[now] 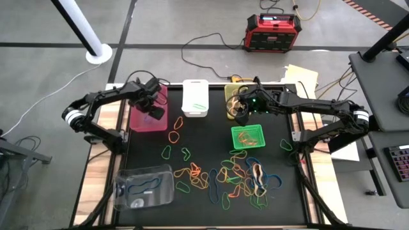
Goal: Sort rubber bands into baskets
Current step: Put the blue rubber band from the pink bin into the transparent bin
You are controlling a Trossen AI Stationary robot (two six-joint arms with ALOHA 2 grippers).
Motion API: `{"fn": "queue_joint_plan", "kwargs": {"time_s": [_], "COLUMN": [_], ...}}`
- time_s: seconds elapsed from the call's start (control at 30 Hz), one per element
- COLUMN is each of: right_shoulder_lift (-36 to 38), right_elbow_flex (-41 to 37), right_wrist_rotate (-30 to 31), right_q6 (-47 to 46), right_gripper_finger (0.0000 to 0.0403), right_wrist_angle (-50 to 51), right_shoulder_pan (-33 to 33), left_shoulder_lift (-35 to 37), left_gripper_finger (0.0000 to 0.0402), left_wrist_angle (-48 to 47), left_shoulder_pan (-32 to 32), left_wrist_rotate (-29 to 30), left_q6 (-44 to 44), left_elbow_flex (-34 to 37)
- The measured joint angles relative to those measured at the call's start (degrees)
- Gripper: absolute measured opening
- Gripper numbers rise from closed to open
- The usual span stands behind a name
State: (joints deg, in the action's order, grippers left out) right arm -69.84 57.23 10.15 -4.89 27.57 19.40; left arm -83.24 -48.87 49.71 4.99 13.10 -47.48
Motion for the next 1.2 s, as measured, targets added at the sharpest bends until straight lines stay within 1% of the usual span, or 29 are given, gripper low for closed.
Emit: {"fn": "queue_joint_plan", "kwargs": {"time_s": [0.27,0.4,0.53,0.63,0.7,0.87,0.9,1.03,1.2], "right_shoulder_lift": [0.0,0.0,0.0,0.0,0.0,0.0,0.0,0.0,0.0], "right_elbow_flex": [0.0,0.0,0.0,0.0,0.0,0.0,0.0,0.0,0.0], "right_wrist_rotate": [0.0,0.0,0.0,0.0,0.0,0.0,0.0,0.0,0.0], "right_q6": [0.0,0.5,0.6,0.6,0.7,1.1,1.1,1.1,1.0], "right_gripper_finger": [0.0187,0.0187,0.0187,0.0187,0.0187,0.0187,0.0187,0.0187,0.0187], "right_wrist_angle": [-0.7,-1.3,-1.3,-1.6,-1.6,-1.7,-1.7,-1.7,-1.7], "right_shoulder_pan": [0.0,0.0,0.0,0.0,0.0,0.0,0.0,0.0,0.0], "left_shoulder_lift": [0.0,0.0,0.0,0.0,0.0,0.0,0.0,0.5,2.1], "left_gripper_finger": [0.0142,0.0142,0.0133,0.0116,0.0097,0.0017,0.0009,0.0003,0.0], "left_wrist_angle": [4.1,4.4,5.6,6.5,6.7,6.7,6.8,6.1,2.2], "left_shoulder_pan": [0.0,0.0,0.0,0.0,0.0,0.0,0.0,-0.1,-0.4], "left_wrist_rotate": [0.0,0.1,0.3,0.3,0.5,0.6,0.6,0.5,0.5], "left_q6": [0.3,0.9,0.9,0.5,0.3,-0.2,-0.4,-1.7,-3.5], "left_elbow_flex": [3.5,4.7,6.4,7.2,7.3,7.0,6.8,4.9,0.9]}}
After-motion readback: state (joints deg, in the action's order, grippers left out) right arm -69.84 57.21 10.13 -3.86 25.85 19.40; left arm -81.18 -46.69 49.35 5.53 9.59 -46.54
